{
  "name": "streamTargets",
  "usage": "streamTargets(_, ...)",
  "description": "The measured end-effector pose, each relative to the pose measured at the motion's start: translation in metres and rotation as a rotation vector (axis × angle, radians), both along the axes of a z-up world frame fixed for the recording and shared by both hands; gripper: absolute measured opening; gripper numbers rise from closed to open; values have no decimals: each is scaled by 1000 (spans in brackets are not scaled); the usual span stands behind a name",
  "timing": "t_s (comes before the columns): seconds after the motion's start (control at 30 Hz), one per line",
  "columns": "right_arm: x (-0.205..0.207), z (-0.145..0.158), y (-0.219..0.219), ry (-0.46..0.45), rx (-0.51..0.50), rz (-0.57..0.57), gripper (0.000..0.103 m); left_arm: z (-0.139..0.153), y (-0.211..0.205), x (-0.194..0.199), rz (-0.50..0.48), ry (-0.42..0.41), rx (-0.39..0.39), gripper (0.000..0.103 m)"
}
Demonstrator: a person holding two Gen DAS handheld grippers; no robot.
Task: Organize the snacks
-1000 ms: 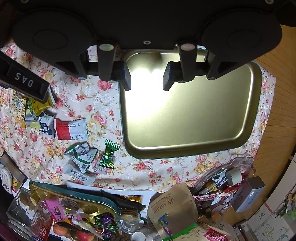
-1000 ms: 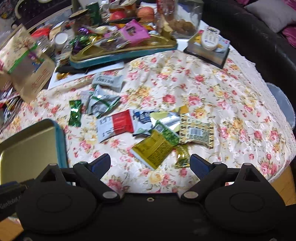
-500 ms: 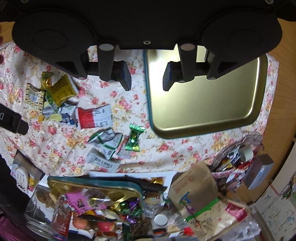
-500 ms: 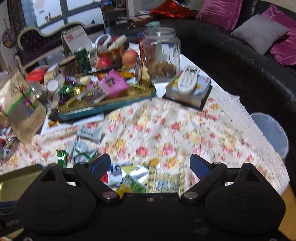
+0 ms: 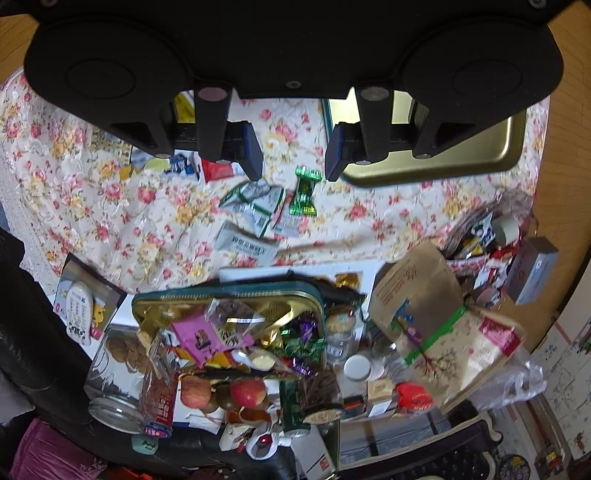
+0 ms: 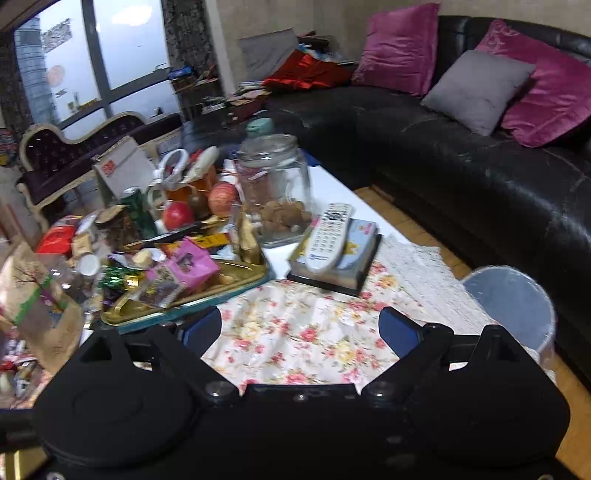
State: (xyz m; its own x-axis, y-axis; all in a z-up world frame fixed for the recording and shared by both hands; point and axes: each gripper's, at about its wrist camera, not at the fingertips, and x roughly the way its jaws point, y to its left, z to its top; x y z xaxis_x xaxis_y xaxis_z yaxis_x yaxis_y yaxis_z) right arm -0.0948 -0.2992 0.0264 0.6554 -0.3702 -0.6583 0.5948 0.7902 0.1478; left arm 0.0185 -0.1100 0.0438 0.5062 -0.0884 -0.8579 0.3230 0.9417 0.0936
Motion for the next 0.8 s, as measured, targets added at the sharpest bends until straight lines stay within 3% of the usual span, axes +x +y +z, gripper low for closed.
streamTargets(0.17, 16, 10, -12, -18, 21, 25, 96, 4, -2, 14, 10, -41, -7, 47)
streamTargets(0.33, 38, 10, -10, 46, -52, 43, 91, 0, 11, 21, 59, -21, -35, 47)
streamTargets(0.43, 40, 2, -3, 46, -166, -34, 92, -2, 16, 24, 71, -5, -38, 47)
streamTargets(0.57, 45, -3, 21, 89, -472, -105, 94, 0, 22, 26, 86, 5, -46, 47)
streamTargets(0.67, 46, -10, 49, 79, -826, -121, 100, 4, 24, 25, 95, 1, -60, 47)
streamTargets(0.8, 48, -32, 84, 82, -1306, -12, 103, 5, 23, 22, 86, -14, -52, 47)
